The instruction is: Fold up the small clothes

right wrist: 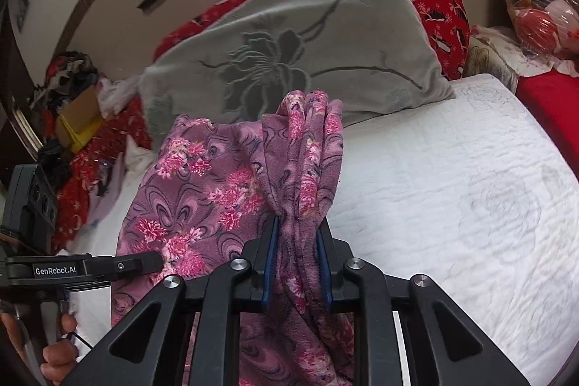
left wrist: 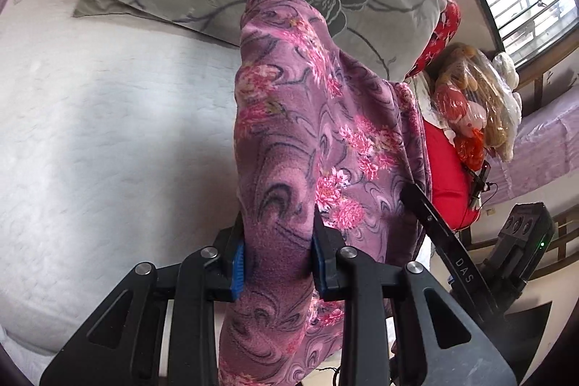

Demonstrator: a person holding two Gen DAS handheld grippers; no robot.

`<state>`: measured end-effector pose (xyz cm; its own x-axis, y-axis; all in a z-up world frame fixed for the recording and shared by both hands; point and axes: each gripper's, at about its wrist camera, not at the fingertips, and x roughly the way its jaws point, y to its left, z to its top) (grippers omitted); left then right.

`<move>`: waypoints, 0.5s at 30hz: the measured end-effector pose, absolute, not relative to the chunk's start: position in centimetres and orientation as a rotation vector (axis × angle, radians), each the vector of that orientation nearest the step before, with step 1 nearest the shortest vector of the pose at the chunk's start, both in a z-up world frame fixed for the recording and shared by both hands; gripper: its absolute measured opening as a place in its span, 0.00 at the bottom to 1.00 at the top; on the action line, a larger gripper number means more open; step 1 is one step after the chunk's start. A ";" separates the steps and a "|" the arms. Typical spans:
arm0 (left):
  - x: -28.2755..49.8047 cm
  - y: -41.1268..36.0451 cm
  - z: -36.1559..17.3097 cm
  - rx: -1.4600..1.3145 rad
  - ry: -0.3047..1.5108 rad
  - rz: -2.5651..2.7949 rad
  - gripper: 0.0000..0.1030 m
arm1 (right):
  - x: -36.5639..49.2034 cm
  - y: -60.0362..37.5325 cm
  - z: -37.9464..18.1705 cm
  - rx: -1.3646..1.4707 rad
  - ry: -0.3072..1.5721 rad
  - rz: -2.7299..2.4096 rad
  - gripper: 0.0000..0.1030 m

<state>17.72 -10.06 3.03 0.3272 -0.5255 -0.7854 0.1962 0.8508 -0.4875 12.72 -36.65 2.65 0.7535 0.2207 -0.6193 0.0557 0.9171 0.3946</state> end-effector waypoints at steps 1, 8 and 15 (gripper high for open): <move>17.3 -9.4 3.2 -0.332 1.144 -0.477 0.25 | 12.4 -36.1 2.8 0.405 0.717 0.100 0.19; 15.3 -5.1 3.0 -0.386 1.137 -0.435 0.25 | 10.5 -32.1 3.7 0.391 0.728 0.154 0.19; 15.0 -1.4 0.2 -0.409 1.160 -0.364 0.25 | 11.1 -28.7 1.9 0.397 0.796 0.210 0.18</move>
<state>15.01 -1.43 0.22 0.3569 -0.4787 -0.8022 0.0657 0.8695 -0.4896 11.08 -28.66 1.87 0.6841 0.3296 -0.6507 -0.0351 0.9059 0.4220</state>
